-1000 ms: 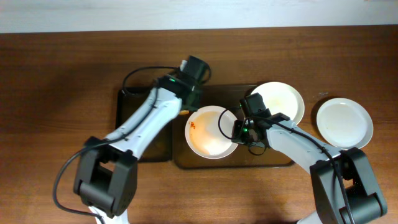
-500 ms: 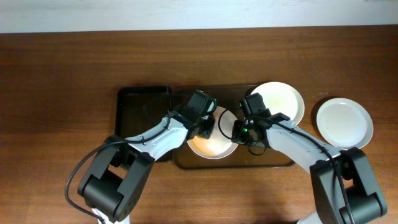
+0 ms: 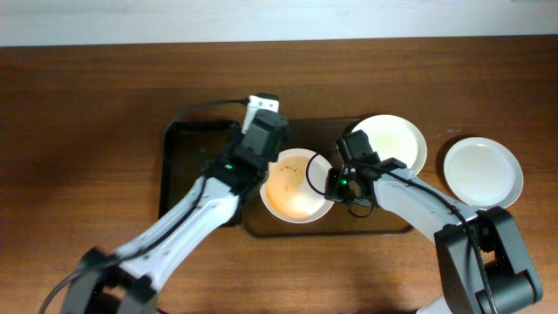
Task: Clean dirty plates on tray and stack at the side
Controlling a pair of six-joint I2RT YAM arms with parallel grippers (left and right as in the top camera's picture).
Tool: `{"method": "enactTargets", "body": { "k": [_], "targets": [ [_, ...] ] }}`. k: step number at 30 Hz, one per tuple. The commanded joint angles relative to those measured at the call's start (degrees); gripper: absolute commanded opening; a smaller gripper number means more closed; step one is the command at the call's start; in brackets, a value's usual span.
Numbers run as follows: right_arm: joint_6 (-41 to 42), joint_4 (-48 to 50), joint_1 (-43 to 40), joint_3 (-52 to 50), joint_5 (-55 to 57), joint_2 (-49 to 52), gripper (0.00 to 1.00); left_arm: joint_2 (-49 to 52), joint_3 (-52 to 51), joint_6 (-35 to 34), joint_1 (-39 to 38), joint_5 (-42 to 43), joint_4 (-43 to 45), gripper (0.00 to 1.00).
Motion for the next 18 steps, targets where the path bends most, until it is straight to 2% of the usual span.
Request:
{"method": "enactTargets", "body": {
  "k": [1, 2, 3, 4, 5, 6, 7, 9, 12, 14, 18],
  "targets": [
    [-0.3, -0.2, 0.2, 0.4, 1.2, 0.4, 0.04, -5.2, 0.1, -6.9, 6.7, 0.1, -12.7, 0.0],
    [-0.3, -0.5, 0.2, 0.6, 1.2, 0.4, 0.09, -5.2, 0.1, -7.5, 9.9, 5.2, -16.5, 0.0],
    [-0.3, -1.1, 0.2, 0.7, 1.1, 0.4, 0.14, -4.8, 0.1, -7.4, 15.3, 14.4, -20.6, 0.0],
    [-0.3, -1.6, 0.2, 0.7, 1.1, 0.4, 0.24, -4.4, 0.1, -7.4, 20.0, 19.3, -22.9, 0.0],
    [-0.3, -1.8, 0.2, 0.7, 0.9, 0.4, 0.27, -4.1, 0.1, -7.4, 23.4, 21.4, -24.2, 0.0],
    [-0.3, -2.0, 0.2, 0.7, 0.9, 0.4, 0.19, -3.8, 0.0, -7.2, 26.5, 21.7, -25.0, 0.0],
    [-0.3, -1.9, 0.2, 0.7, 1.0, 0.4, 0.04, -3.3, 0.0, -7.2, 27.6, 21.7, -25.1, 0.0],
    [-1.0, -5.6, 0.2, 4.7, 1.2, 0.0, 0.04, 0.0, 0.0, -7.1, 27.9, 21.7, -25.0, 0.0],
    [-6.8, -24.7, 0.3, 19.8, 8.2, -0.2, 0.04, 7.1, 0.0, -6.3, 27.9, 21.7, -23.5, 0.0],
    [-10.0, -41.5, 0.3, 33.0, 20.0, -0.2, 0.04, 7.3, 0.0, -6.3, 27.9, 23.0, -23.4, 0.0],
    [-10.4, -49.5, 3.4, 42.2, 36.3, -0.2, 0.04, 7.4, 0.0, -6.3, 27.9, 23.1, -23.9, 0.0]
  ]
}}
